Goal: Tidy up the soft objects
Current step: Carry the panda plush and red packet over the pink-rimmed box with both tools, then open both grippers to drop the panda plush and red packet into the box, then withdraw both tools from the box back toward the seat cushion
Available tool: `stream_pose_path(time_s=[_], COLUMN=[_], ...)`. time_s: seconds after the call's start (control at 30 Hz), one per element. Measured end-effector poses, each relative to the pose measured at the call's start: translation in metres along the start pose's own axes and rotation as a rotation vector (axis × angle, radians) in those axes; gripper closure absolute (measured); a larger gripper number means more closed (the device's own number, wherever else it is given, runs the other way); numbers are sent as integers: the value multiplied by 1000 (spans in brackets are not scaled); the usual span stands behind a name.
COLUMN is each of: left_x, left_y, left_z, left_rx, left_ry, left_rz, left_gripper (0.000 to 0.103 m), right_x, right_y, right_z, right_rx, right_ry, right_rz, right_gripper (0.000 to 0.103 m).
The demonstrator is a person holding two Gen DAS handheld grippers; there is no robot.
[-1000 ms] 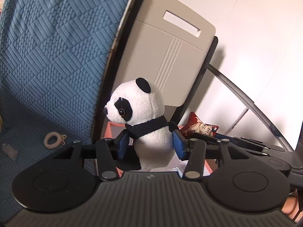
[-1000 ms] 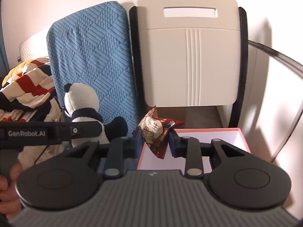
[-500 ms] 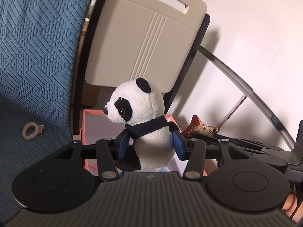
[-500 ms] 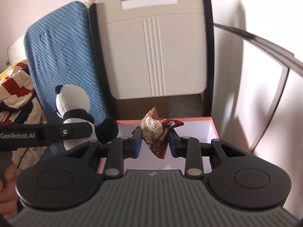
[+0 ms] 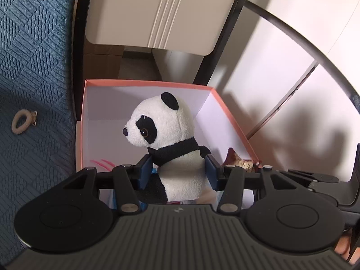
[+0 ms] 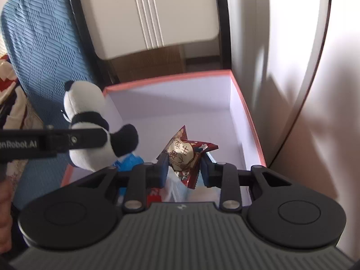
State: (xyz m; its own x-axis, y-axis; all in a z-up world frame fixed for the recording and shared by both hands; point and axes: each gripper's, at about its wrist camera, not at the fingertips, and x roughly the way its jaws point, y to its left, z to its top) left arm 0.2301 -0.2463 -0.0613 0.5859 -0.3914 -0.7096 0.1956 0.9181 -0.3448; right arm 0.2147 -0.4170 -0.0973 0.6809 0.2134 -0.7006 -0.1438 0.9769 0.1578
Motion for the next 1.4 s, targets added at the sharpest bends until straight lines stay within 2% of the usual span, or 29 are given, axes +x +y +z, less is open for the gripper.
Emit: stream_pose_path(time_s=[0.2, 0.33, 0.4, 0.43, 0.5, 0.53, 0.57, 0.63, 0.67, 0.93, 1.13, 1.4], left_x=[5, -1, -6, -9, -18, -22, -28, -40, -45, -97, -143, -184], left_y=[0, -3, -5, -6, -9, -11, -13, -16, -16, -17, -16, 2], left_z=[0, 1, 3, 3, 6, 8, 9, 13, 14, 24, 18, 6], left_rx=[-1, 6, 10, 15, 29, 35, 44, 54, 53, 67, 99, 74], left_ry=[26, 15, 2, -11, -36, -51, -72, -103, -113, -208, -311, -381], left_rz=[3, -2, -5, -8, -13, -12, -6, -8, -16, -12, -22, -5], left_gripper=[47, 46, 43, 39, 23, 10, 7, 7, 7, 7, 7, 7], right_x=[10, 9, 6, 2, -4, -8, -12, -20, -25, -63, -82, -105], right_y=[-10, -7, -8, -11, -11, -11, -9, -6, -4, 10, 33, 64], right_z=[-14, -13, -10, -10, -7, -5, -4, 0, 2, 13, 27, 16], right_rx=[22, 45, 52, 53, 51, 52, 50, 44, 41, 37, 20, -36], right_ry=[62, 65, 59, 53, 40, 35, 27, 2, -10, -91, -162, -229], right_rz=[-10, -7, -14, -20, -24, -23, -24, -36, -40, -20, -15, 17], right_gripper=[70, 68, 68, 69, 67, 60, 49, 35, 34, 34, 34, 34])
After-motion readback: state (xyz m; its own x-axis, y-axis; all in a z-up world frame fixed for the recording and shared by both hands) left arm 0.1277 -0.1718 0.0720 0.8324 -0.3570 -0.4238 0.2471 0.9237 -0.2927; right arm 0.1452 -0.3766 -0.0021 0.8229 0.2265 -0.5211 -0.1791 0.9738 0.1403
